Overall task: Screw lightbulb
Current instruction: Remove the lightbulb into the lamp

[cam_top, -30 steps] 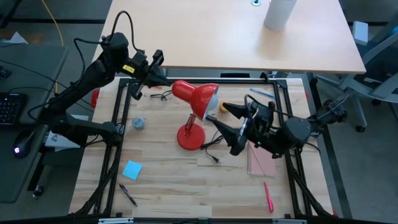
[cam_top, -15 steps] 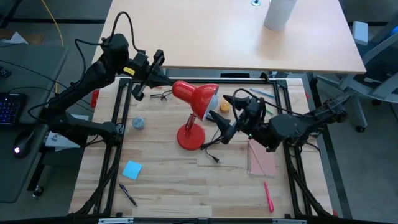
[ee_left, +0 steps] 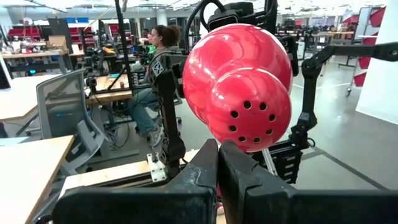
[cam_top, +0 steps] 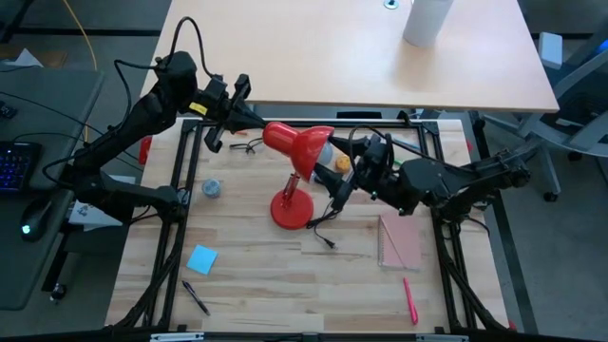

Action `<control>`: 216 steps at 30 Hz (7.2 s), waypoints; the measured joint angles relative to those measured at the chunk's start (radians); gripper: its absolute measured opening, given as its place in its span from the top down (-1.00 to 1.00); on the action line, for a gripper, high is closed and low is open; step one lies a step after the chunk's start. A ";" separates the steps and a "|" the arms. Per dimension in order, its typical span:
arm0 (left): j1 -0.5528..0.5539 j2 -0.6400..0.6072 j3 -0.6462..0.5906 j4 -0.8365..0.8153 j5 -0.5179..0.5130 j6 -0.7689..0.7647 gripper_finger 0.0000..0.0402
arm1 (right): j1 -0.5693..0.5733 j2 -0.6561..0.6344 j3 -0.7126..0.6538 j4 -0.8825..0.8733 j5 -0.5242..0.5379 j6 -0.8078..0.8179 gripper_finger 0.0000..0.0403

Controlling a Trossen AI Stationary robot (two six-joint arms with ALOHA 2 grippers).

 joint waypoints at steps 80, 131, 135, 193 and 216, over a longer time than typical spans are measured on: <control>-0.081 0.000 0.000 0.075 0.000 -0.704 1.00 | -0.014 0.013 0.000 -0.032 0.001 -1.593 -0.26; 0.129 -0.108 0.000 -0.153 0.186 -0.217 1.00 | 0.222 -0.050 0.000 -0.089 0.184 -0.123 -0.84; 0.122 -0.105 0.000 -0.254 0.171 -0.122 1.00 | 0.161 -0.047 0.000 -0.098 0.152 -0.013 -0.84; -0.075 0.011 0.000 0.005 0.023 -0.481 1.00 | -0.019 0.004 0.000 -0.062 -0.107 -0.806 -0.31; -0.075 0.011 0.001 0.150 -0.075 -0.836 1.00 | -0.019 0.008 0.000 -0.054 -0.039 -1.653 -0.34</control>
